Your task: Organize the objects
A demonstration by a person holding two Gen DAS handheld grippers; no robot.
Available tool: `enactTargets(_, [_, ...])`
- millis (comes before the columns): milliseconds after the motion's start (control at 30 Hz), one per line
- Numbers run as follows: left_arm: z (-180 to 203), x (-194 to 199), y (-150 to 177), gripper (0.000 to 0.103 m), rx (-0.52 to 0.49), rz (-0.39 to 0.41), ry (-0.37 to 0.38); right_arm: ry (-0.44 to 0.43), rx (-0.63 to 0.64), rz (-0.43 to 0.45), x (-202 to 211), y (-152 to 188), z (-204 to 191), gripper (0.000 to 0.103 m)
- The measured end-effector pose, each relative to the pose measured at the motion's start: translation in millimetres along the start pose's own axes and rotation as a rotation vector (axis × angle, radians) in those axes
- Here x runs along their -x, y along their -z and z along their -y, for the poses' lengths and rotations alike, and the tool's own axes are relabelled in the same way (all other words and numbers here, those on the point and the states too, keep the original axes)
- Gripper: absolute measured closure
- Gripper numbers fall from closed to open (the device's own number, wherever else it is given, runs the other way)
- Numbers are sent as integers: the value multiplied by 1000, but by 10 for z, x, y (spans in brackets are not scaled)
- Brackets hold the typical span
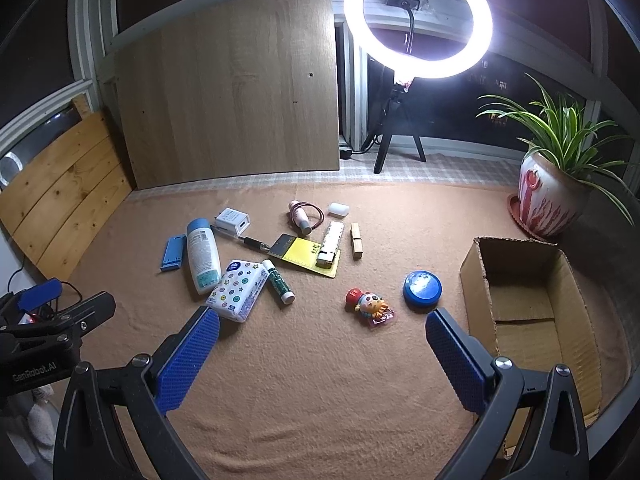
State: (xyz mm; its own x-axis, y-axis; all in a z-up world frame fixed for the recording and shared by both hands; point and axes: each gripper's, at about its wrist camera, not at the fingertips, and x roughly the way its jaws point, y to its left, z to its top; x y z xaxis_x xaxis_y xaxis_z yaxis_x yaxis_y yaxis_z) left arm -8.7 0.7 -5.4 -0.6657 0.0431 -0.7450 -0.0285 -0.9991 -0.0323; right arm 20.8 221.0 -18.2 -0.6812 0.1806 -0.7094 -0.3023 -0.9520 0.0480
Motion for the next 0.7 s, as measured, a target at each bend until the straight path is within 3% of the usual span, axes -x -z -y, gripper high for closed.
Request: enactTargets(700, [-6, -60, -37, 0, -8, -9, 8, 11, -7, -22, -73, 2, 58, 1])
